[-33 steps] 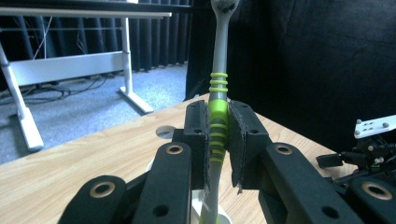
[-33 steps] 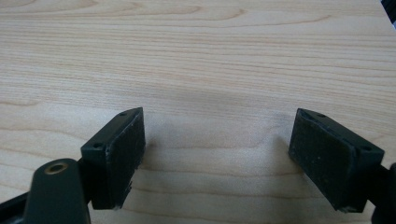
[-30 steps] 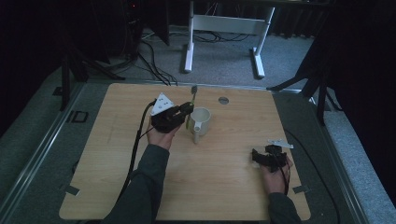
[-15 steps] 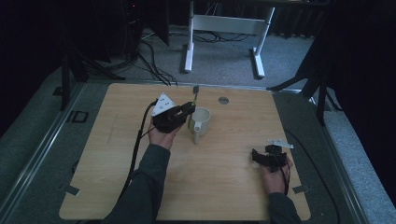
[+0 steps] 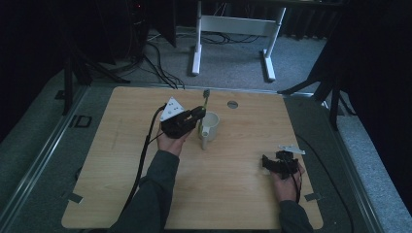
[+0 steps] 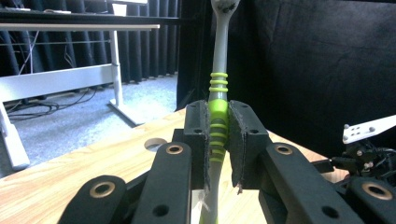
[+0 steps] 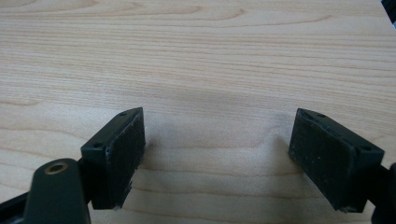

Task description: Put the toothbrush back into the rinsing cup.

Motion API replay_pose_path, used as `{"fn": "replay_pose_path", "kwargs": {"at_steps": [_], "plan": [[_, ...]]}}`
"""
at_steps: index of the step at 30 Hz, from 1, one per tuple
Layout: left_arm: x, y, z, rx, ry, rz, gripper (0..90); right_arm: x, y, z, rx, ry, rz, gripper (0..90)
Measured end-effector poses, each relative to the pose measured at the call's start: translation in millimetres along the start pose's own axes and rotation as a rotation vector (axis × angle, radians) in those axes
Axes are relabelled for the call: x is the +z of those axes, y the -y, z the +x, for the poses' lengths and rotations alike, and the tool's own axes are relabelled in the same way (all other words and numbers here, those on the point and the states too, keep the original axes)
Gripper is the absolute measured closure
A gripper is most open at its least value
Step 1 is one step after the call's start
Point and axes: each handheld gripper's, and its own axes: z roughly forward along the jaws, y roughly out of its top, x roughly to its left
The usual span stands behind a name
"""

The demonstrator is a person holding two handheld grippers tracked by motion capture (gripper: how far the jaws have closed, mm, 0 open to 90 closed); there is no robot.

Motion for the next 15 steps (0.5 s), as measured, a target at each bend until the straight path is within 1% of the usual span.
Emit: {"fn": "replay_pose_path", "kwargs": {"at_steps": [15], "plan": [[5.7,1.7,-2.3,0.001,0.019,-0.010,78.8,0.0,0.0,0.0,0.000,0.000,0.000,18.1]]}}
